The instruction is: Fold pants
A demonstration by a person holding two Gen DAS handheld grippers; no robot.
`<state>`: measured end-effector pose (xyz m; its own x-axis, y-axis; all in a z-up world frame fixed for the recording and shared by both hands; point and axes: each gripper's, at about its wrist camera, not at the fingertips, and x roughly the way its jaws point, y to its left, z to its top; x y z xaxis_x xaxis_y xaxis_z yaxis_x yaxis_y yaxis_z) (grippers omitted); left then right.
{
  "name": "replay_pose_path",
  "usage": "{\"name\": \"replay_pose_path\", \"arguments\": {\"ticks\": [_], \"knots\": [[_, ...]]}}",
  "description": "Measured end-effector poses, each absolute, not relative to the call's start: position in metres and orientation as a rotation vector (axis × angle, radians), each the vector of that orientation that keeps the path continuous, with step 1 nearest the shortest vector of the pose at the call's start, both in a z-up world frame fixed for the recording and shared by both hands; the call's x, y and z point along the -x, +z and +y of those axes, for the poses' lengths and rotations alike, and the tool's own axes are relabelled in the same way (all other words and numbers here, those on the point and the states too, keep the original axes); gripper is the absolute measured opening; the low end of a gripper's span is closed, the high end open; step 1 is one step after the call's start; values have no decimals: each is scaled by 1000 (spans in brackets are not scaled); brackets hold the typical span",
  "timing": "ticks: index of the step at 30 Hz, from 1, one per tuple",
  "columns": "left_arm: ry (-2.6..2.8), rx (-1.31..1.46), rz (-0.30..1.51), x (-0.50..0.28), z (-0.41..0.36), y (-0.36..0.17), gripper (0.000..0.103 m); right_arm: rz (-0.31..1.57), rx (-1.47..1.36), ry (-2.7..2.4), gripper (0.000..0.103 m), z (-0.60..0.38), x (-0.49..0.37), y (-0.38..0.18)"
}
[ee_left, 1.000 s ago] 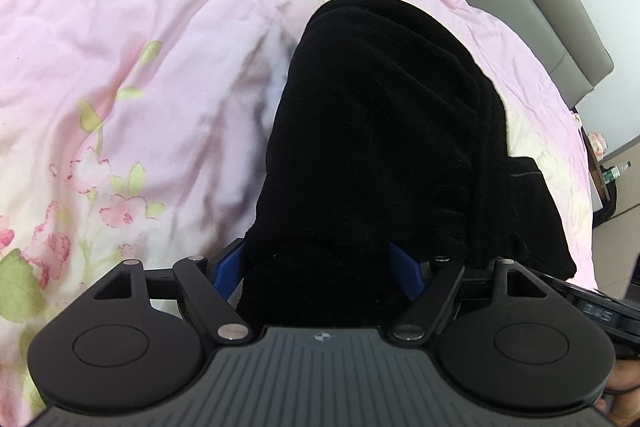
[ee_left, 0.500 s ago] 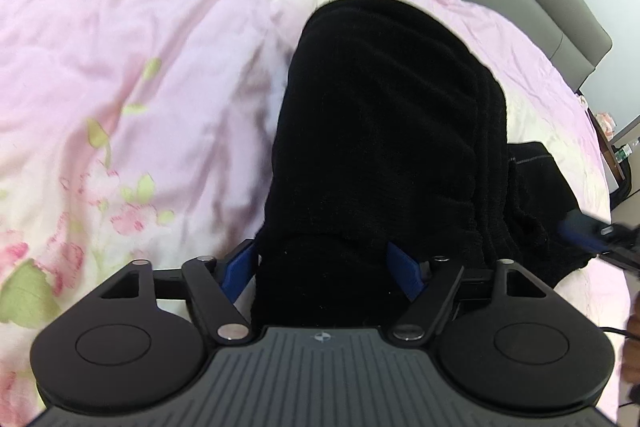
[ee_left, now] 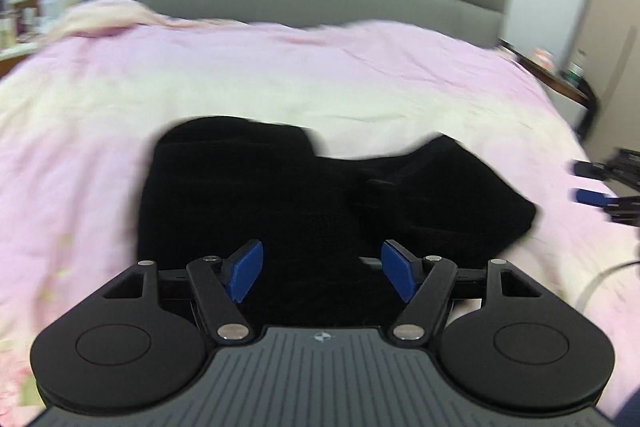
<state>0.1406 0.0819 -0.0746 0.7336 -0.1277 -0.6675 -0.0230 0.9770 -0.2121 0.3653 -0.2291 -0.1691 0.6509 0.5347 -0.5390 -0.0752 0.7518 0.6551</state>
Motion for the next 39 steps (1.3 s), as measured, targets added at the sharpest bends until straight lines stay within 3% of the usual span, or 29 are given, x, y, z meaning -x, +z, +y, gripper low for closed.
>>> {"name": "replay_pose_path", "arguments": {"ticks": [5,11,15,21,36,39], "knots": [[-198,116,800,-195,-8,-83,80,910,-852,303,50,-239,-374,-210],[-250,-48,871,-233,-83,-112,79,845,-897,295,51,-244,-368,-203],[-237,-194,910,-241,-108,-135,70,836,-894,302,51,-248,-374,-206],[-237,-381,943,-248,-124,-171,66,858,-895,327,51,-247,-384,-216],[-223,-168,974,-250,-100,-170,66,940,-713,364,54,-204,-420,-257],[-237,-121,909,-238,-92,-154,52,933,-652,374,39,-197,-423,-261]]}}
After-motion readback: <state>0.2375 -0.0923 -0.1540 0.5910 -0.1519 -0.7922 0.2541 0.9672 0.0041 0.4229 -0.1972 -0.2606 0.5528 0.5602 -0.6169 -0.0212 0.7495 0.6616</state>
